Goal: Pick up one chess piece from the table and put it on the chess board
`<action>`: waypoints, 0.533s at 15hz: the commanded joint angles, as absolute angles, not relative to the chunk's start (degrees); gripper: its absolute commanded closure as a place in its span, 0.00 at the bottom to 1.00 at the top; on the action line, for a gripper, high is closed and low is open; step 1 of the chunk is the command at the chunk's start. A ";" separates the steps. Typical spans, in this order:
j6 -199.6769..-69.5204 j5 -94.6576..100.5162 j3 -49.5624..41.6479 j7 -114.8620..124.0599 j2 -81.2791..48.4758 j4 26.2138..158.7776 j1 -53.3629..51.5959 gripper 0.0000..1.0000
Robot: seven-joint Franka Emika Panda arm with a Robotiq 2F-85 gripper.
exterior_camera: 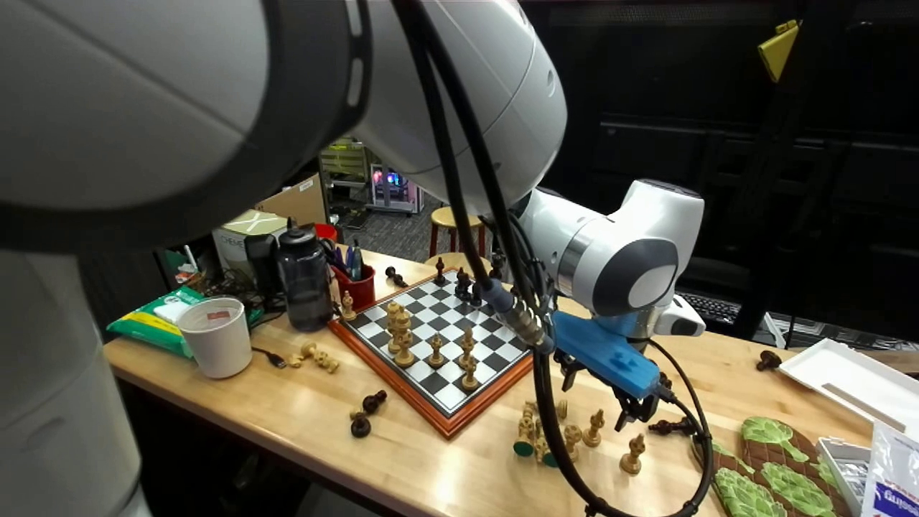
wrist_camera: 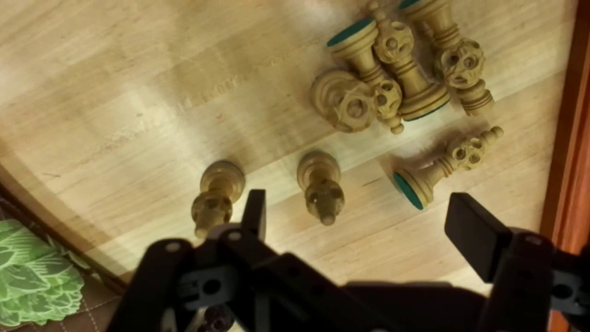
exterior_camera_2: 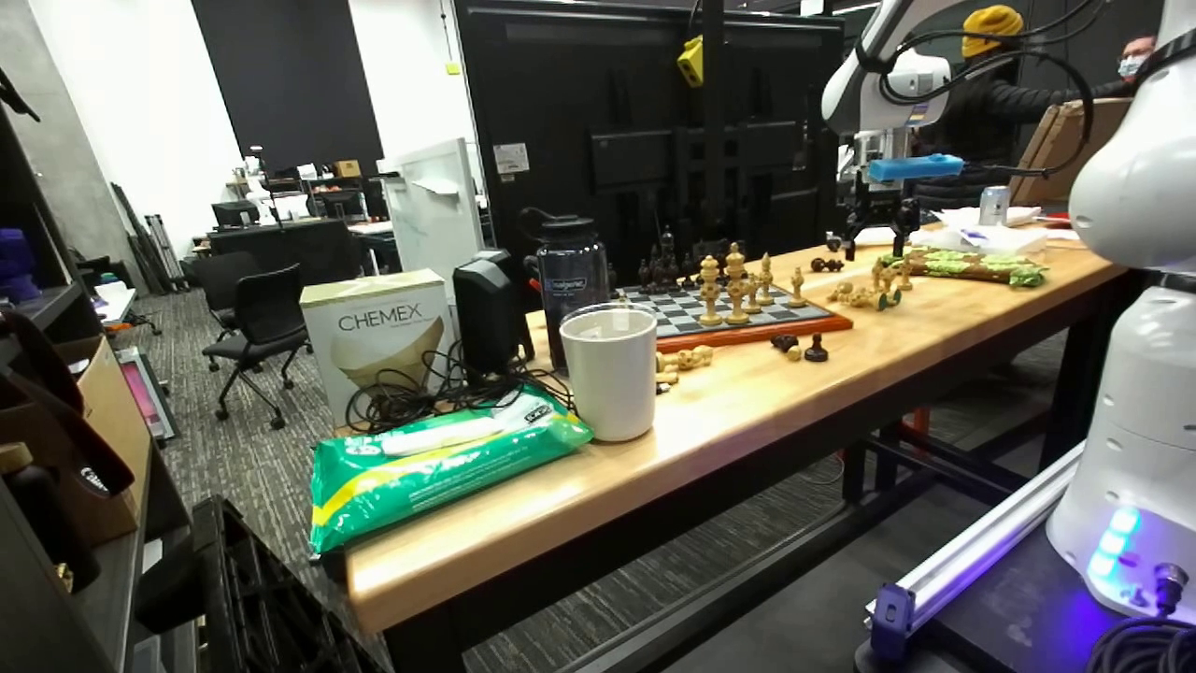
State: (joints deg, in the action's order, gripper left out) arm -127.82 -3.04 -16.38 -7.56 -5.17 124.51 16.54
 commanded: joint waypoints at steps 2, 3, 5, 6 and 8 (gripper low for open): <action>-128.03 -5.90 -16.08 -11.98 -5.08 124.85 17.34 0.39; -128.05 -6.34 -16.00 -12.68 -4.92 124.99 17.33 0.46; -128.04 -6.82 -16.00 -13.72 -4.37 125.26 17.30 0.63; -127.98 -6.73 -16.03 -13.89 -4.08 125.36 17.26 0.70; -127.88 -6.64 -16.06 -14.26 -3.78 125.44 17.22 0.85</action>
State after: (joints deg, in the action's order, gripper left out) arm -127.84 -5.75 -16.37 -12.24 -5.60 124.50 16.68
